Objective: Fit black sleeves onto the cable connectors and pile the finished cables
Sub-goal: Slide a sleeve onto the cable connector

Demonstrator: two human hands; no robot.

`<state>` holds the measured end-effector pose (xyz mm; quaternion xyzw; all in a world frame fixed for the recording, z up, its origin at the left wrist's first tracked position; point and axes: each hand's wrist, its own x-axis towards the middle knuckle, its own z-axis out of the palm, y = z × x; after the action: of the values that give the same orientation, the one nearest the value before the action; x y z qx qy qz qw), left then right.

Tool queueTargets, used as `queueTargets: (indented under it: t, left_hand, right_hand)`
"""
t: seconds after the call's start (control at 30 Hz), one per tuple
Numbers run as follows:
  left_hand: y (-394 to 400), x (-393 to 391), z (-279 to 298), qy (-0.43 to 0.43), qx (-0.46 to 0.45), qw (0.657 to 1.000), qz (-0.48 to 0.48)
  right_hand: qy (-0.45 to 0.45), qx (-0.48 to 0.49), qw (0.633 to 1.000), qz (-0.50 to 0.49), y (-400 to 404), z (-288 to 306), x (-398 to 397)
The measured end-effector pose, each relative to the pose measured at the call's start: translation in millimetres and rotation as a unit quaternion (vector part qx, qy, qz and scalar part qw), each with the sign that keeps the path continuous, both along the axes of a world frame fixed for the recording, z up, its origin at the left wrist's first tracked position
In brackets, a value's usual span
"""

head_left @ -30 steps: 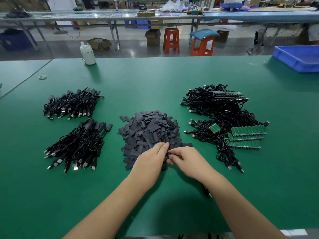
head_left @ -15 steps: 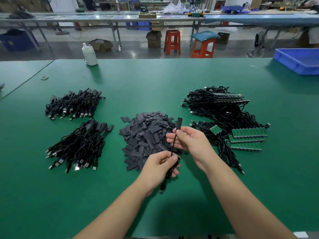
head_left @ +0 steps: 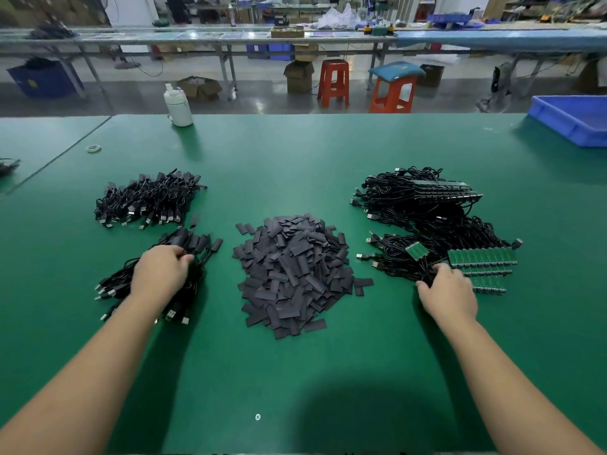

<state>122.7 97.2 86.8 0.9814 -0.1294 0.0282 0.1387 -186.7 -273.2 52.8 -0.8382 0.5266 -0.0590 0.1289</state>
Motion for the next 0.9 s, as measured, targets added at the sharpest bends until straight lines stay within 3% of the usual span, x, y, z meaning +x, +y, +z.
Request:
queueTargets:
  t: [0.13,0.27,0.37,0.5,0.6,0.7,0.8,0.83,0.9]
  left_hand:
    - [11,13,-10,0.002,0.064,0.998,0.004]
    - [11,5,-14,-0.126,0.131,0.982,-0.055]
    - [1,-4,-12,-0.195,0.099,0.971,-0.094]
    - [-30,-29,-4,-0.189,0.023,0.969,-0.158]
    - [-62,-59,1,-0.112,-0.071,0.971,-0.198]
    - [-98,-93,8,0.056,-0.200,0.954,-0.216]
    - [-134,-133,11,0.292,-0.330,0.873,-0.207]
    - [-145,-146,10,0.344,-0.354,0.846,-0.202]
    - [-165,-167,6,0.375,-0.381,0.822,-0.196]
  right_hand:
    - [0.011,0.021,1.000,0.007,-1,-2,-1]
    - [0.025,0.051,0.998,0.004,-1,-3,2]
    - [0.029,0.063,0.998,-0.003,-2,-3,3]
    - [0.008,0.073,0.997,-0.008,-3,-2,2]
    - [-0.061,0.085,0.995,-0.008,3,-1,1]
    - [-0.144,0.064,0.987,0.031,17,4,4]
    - [-0.193,0.042,0.975,0.104,41,13,11]
    - [-0.196,0.033,0.971,0.131,51,16,14]
    - [-0.197,0.012,0.964,0.179,69,20,18]
